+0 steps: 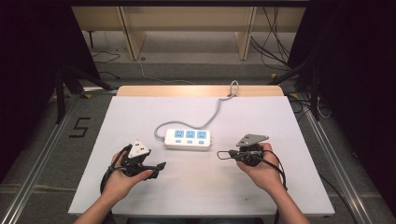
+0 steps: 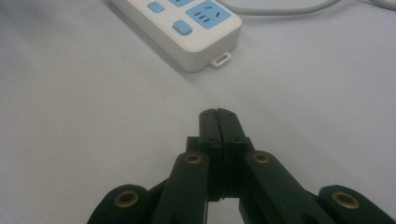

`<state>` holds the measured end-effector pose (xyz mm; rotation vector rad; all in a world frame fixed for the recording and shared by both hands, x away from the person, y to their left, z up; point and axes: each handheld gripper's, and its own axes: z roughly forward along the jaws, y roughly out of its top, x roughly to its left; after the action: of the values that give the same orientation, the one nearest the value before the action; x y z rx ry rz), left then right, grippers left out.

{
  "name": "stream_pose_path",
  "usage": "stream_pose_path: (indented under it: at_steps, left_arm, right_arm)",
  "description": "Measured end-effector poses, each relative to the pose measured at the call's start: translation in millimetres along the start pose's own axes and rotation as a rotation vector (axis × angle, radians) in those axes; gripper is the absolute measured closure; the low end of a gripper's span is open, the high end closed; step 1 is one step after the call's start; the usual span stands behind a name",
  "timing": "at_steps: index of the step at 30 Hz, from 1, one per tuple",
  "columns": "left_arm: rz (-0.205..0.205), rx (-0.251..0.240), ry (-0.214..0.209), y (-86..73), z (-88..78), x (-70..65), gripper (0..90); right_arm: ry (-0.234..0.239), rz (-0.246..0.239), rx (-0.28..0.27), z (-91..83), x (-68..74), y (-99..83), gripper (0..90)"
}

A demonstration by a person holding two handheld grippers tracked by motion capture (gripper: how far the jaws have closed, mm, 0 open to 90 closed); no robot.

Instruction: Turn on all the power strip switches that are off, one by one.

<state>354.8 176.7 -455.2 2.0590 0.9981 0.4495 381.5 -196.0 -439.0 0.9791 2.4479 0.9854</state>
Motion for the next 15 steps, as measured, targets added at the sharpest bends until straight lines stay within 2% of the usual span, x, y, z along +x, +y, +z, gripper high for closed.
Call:
stream_pose_path:
  at_steps: [10,15]
  left_arm:
    - [-0.005,0.007,-0.006,-1.0,1.9,-0.4,23.8]
    - [0.004,0.010,-0.009,-0.7,1.9,-1.9,23.8]
  right_arm:
    - [0.026,-0.009,0.045,15.9,-1.2,26.6,90.0]
    - [0.037,-0.015,0.050,22.2,0.0,37.9,90.0]
